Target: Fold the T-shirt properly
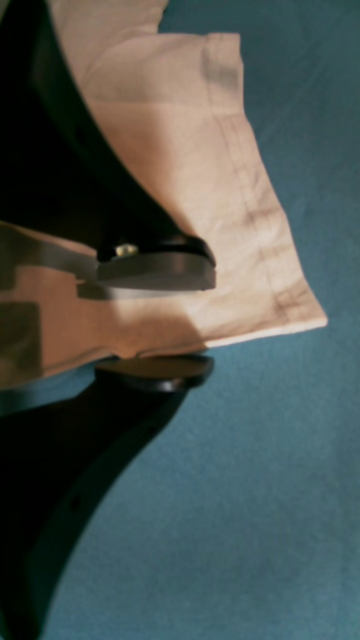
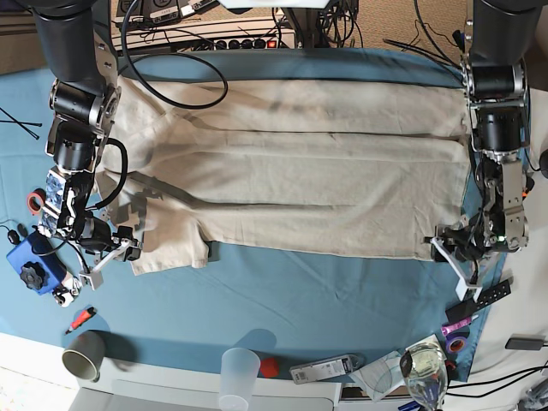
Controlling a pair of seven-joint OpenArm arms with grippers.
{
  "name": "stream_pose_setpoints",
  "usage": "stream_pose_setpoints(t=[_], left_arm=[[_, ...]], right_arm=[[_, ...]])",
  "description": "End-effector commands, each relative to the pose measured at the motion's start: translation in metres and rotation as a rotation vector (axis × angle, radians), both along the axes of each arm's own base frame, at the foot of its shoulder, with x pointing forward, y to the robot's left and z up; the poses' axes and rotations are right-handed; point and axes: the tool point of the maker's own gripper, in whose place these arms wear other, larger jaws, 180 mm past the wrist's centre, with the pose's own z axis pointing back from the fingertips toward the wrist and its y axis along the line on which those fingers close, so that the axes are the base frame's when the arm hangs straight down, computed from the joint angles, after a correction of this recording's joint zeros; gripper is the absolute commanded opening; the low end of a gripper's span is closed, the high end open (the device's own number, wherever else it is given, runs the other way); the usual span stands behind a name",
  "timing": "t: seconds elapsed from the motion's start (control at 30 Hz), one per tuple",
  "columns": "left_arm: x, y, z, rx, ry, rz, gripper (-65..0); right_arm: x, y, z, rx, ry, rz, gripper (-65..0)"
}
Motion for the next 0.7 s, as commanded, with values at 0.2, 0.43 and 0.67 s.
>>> stream_pose_setpoints(t=[0.2,0.43,0.67], left_arm=[[0.007,-0.002,-0.009,-0.007,0.014,0.017,-35.1],[0.006,-0.034,-0.021,-0.05,0.037,0.009,-45.9],[0.005,-0.02,-0.024,0.007,0.055,0.069,-65.0]], right_arm=[[-0.011,-0.003,-0.008,-0.027,0.079,0.016,-43.1],[-0.009,0.003,-0.005,0.001,0.06,0.041,-47.5],[-0.01,0.001,-0.004,-0.003,0.062,0.039,-65.0]])
